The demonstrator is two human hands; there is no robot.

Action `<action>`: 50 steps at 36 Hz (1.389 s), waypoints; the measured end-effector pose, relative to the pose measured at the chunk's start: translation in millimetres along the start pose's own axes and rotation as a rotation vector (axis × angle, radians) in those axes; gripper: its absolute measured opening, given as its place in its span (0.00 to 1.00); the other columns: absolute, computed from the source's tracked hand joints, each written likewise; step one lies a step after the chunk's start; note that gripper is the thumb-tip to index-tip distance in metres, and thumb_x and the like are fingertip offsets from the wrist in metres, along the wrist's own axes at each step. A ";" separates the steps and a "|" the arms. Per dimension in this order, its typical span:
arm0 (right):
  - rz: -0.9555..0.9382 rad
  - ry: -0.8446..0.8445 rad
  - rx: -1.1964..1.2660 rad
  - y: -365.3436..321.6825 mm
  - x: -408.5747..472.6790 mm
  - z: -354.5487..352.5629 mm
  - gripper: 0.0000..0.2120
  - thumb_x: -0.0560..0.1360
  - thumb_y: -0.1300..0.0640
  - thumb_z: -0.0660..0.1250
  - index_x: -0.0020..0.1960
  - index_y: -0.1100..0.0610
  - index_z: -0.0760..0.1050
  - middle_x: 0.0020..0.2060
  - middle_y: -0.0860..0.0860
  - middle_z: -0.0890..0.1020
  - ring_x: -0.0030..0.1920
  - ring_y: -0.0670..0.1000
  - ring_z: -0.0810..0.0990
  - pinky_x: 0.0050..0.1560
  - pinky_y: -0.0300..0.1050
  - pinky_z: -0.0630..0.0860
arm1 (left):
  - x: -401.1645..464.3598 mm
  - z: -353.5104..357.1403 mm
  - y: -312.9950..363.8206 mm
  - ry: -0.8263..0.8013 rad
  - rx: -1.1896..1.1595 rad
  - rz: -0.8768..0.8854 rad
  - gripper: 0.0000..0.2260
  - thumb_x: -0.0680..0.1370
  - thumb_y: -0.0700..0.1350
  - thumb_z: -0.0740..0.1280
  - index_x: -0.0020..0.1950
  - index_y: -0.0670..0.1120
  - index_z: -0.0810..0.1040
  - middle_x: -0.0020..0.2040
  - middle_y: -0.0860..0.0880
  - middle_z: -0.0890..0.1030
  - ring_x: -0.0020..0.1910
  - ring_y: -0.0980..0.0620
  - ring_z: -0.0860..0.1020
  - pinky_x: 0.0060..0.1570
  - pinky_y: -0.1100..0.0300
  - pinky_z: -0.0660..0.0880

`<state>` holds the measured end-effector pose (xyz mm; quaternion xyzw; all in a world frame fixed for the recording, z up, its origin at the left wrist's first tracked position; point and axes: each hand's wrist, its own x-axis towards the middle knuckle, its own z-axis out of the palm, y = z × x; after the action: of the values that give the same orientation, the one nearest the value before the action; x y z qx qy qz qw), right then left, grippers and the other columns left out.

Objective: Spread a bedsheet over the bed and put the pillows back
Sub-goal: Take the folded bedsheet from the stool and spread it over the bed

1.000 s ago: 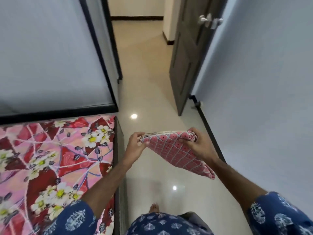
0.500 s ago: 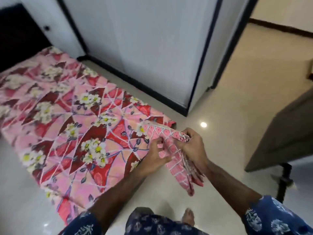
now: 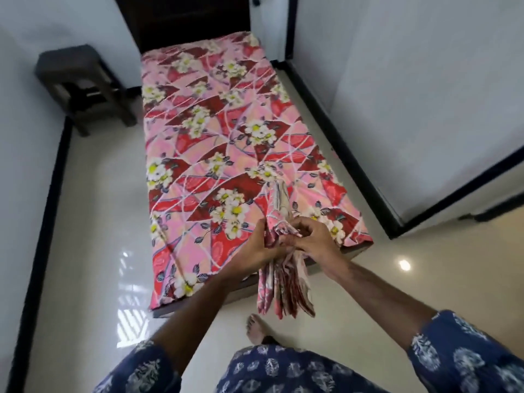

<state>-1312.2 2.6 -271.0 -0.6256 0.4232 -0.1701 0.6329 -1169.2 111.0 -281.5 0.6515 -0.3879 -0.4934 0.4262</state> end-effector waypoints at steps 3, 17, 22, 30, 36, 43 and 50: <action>0.031 -0.082 0.027 0.6 21.3 18.4 0.17 0.65 0.57 0.81 0.52 0.60 0.84 0.47 0.58 0.86 0.46 0.51 0.85 0.47 0.43 0.83 | 2.2 -25.6 -11.7 0.002 -0.085 -0.020 0.26 0.77 0.42 0.75 0.70 0.46 0.65 0.54 0.48 0.82 0.52 0.59 0.83 0.52 0.60 0.78; 0.220 -0.248 0.107 16.3 67.0 28.6 0.06 0.76 0.52 0.70 0.49 0.53 0.82 0.43 0.53 0.86 0.44 0.53 0.85 0.49 0.52 0.80 | 10.4 -66.7 -52.2 0.289 -0.167 -0.188 0.09 0.85 0.40 0.58 0.55 0.45 0.78 0.48 0.51 0.83 0.48 0.54 0.83 0.46 0.67 0.76; 0.375 -0.088 0.379 24.4 97.3 0.1 0.07 0.82 0.61 0.64 0.46 0.57 0.79 0.33 0.51 0.85 0.33 0.51 0.84 0.36 0.44 0.82 | 16.4 -70.8 -65.4 0.480 -0.189 -0.165 0.10 0.85 0.42 0.59 0.65 0.44 0.74 0.55 0.51 0.82 0.53 0.54 0.83 0.50 0.60 0.80; 0.372 0.099 0.193 49.2 155.2 -93.2 0.10 0.84 0.57 0.62 0.44 0.56 0.74 0.28 0.45 0.81 0.28 0.47 0.81 0.30 0.40 0.80 | 6.4 -110.1 -103.6 0.870 -0.075 -0.252 0.12 0.83 0.40 0.63 0.58 0.58 0.75 0.55 0.53 0.81 0.52 0.55 0.81 0.55 0.49 0.80; 0.429 0.074 0.167 60.0 211.6 -137.4 0.09 0.74 0.48 0.68 0.46 0.54 0.75 0.30 0.48 0.84 0.29 0.49 0.84 0.30 0.44 0.82 | 28.2 -147.0 -129.3 0.966 0.074 -0.328 0.10 0.83 0.40 0.64 0.53 0.56 0.75 0.46 0.61 0.82 0.44 0.65 0.77 0.48 0.59 0.75; 0.149 0.234 -0.763 119.3 315.1 -131.2 0.08 0.78 0.59 0.69 0.56 0.58 0.80 0.55 0.60 0.81 0.54 0.60 0.81 0.49 0.51 0.79 | 94.8 -184.8 -160.7 0.974 0.563 -0.521 0.22 0.77 0.35 0.69 0.70 0.38 0.70 0.64 0.35 0.73 0.60 0.37 0.75 0.59 0.45 0.71; -0.040 -0.272 -1.098 156.4 283.0 -22.2 0.22 0.76 0.66 0.68 0.69 0.60 0.70 0.66 0.60 0.74 0.65 0.59 0.74 0.63 0.52 0.75 | 102.4 -137.2 -228.8 0.557 0.682 -0.622 0.24 0.75 0.40 0.71 0.70 0.40 0.71 0.67 0.36 0.72 0.66 0.34 0.73 0.65 0.38 0.71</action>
<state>-1212.7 -197.7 -505.7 -0.8871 0.3525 0.1452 0.2601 -994.5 116.6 -507.6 0.9433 -0.1869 -0.2509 0.1108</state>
